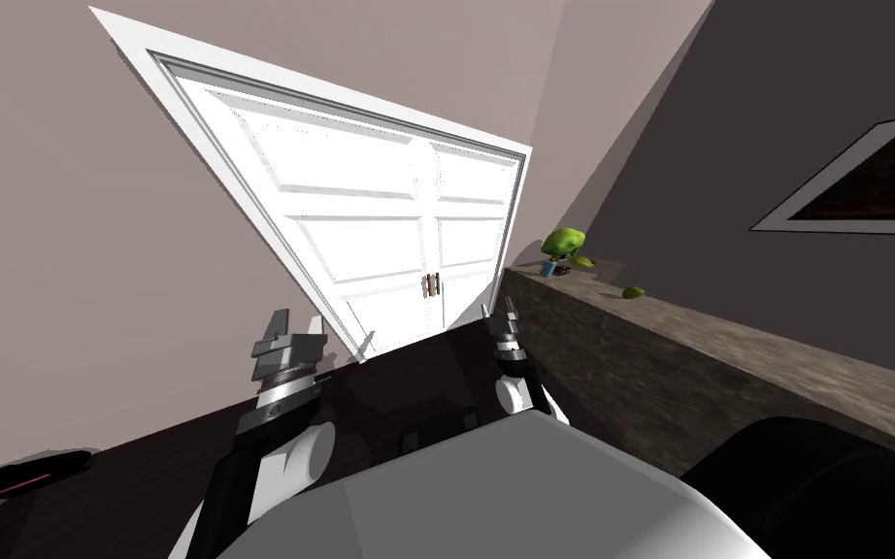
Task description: Pull the door open
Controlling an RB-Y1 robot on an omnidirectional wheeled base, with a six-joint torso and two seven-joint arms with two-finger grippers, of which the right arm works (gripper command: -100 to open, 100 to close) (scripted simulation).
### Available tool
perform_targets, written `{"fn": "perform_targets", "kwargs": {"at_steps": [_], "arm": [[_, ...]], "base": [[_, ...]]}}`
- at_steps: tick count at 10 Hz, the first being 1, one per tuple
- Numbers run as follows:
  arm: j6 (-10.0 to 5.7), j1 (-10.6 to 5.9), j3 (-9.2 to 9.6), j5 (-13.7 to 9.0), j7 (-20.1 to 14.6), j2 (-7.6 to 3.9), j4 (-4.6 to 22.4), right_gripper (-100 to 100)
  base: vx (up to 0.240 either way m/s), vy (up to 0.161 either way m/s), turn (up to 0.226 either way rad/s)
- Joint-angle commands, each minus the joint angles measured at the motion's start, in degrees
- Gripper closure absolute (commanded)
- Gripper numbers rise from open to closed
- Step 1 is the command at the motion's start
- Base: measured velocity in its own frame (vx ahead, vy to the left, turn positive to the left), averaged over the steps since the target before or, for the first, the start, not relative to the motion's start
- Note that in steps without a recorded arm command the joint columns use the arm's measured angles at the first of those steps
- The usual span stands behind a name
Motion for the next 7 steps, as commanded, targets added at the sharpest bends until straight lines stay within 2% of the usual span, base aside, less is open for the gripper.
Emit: {"fn": "perform_targets", "kwargs": {"at_steps": [1,7], "arm": [[-0.62,-0.3,0.55,-1.1,-2.4,-0.76,2.0,-100],[-2.89,-2.18,2.9,-5.1,-10.8,-3.17,10.5,-100]], "base": [[0.101,-0.006,0.079],[0.102,0.009,0.081]]}}
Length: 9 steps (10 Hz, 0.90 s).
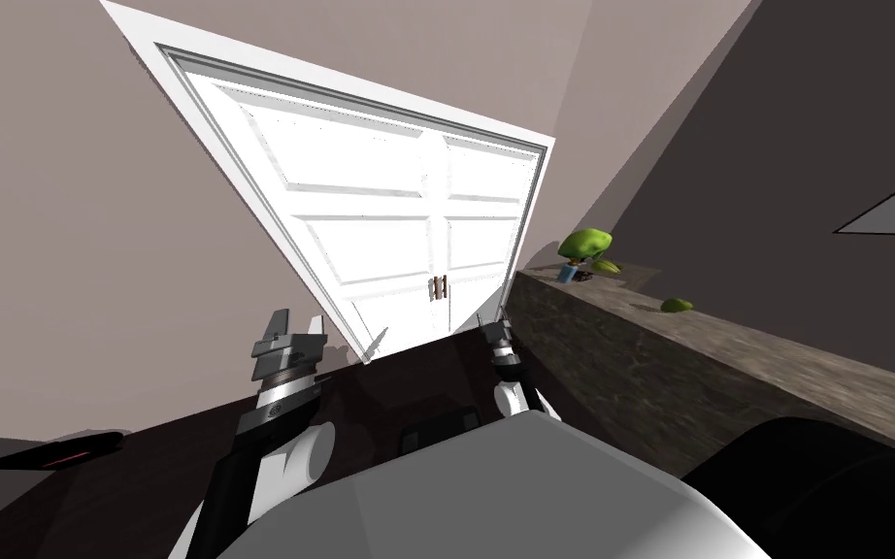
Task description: Pull the door open
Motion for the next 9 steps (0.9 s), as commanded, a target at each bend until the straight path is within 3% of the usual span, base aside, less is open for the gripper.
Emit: {"fn": "perform_targets", "kwargs": {"at_steps": [1,9], "arm": [[-0.44,-0.36,0.68,-1.1,-2.4,-0.61,2.0,-100],[-3.59,-3.04,3.93,-6.7,-14.0,-3.87,13.8,-100]], "base": [[0.093,0.012,0.105],[0.106,0.008,0.083]]}}
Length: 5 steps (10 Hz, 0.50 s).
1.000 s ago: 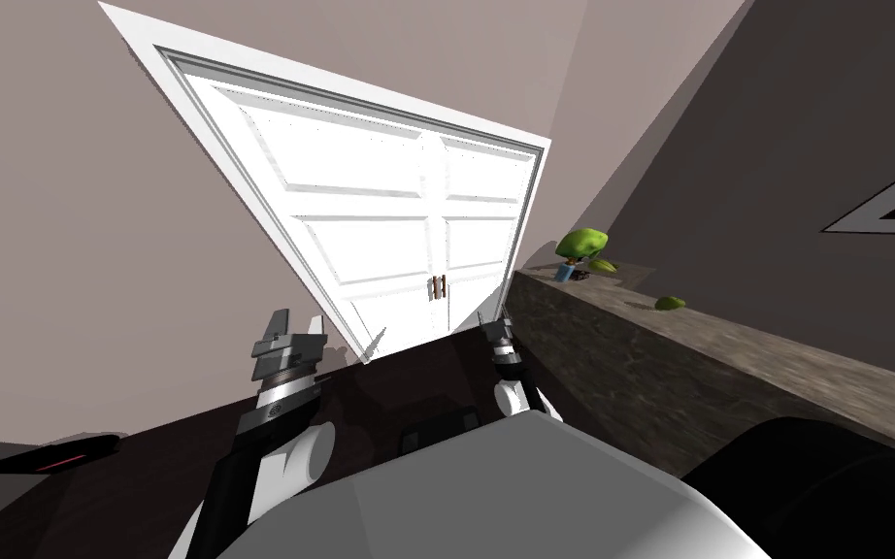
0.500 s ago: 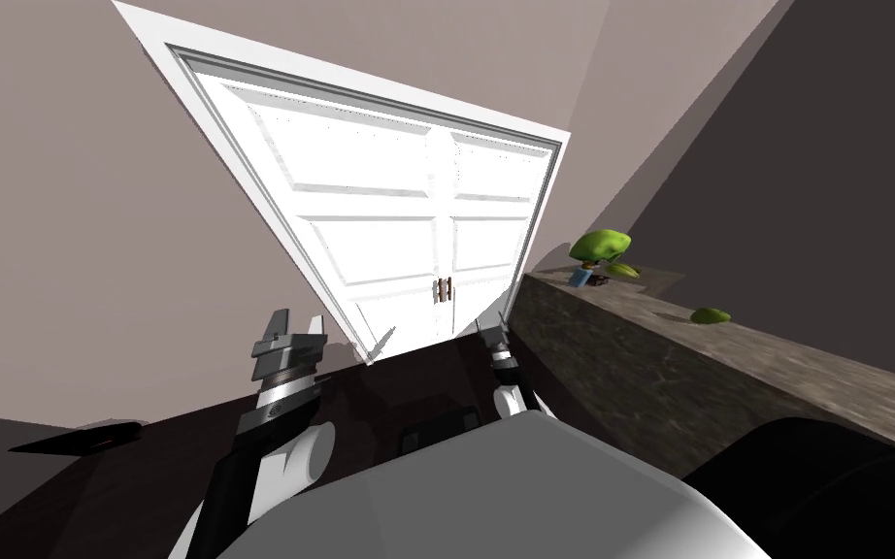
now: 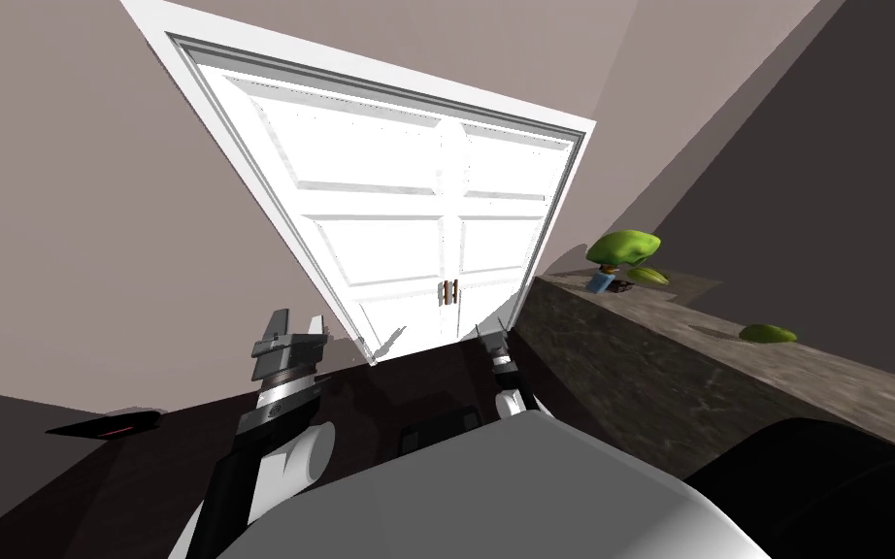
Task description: Pull the door open
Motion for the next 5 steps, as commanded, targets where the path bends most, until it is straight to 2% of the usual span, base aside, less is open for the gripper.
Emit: {"fn": "perform_targets", "kwargs": {"at_steps": [1,5], "arm": [[-0.74,-0.9,0.71,-1.1,-2.4,-0.39,2.7,-100],[-2.27,-2.24,2.28,-3.8,-8.0,-1.94,8.4,-100]], "base": [[0.09,-0.003,0.091],[0.105,-0.008,0.086]]}}
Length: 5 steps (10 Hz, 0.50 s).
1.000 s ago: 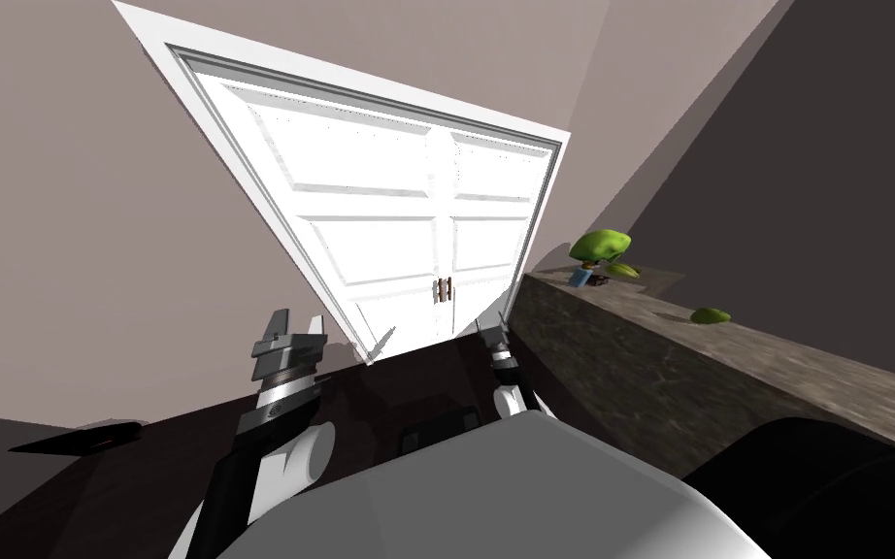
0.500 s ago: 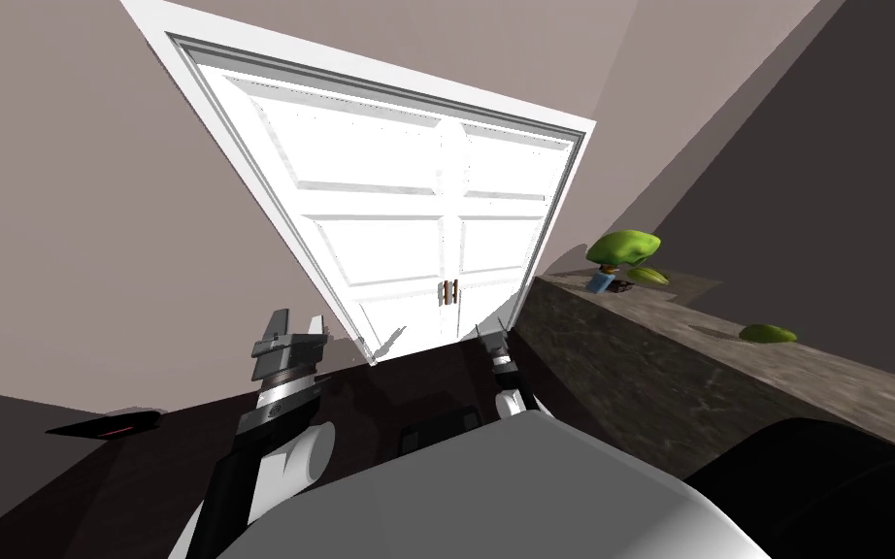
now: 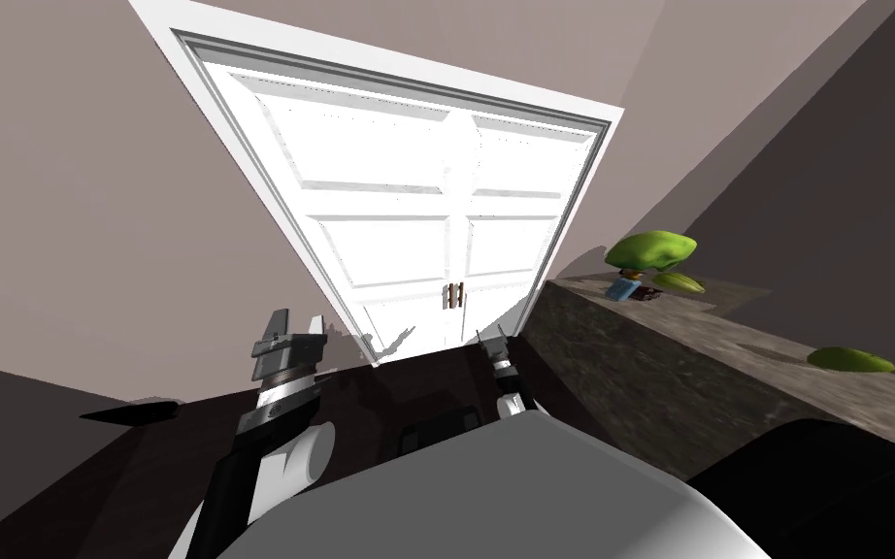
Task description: Pull the door open
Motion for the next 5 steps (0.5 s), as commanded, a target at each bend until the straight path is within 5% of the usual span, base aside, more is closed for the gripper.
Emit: {"fn": "perform_targets", "kwargs": {"at_steps": [1,5], "arm": [[-0.53,-0.53,0.65,-1.1,-2.3,-0.48,2.2,-100],[-1.61,-1.51,1.75,-3.0,-6.2,-1.56,6.2,-100]], "base": [[0.108,0.016,0.079],[0.081,0.002,0.057]]}}
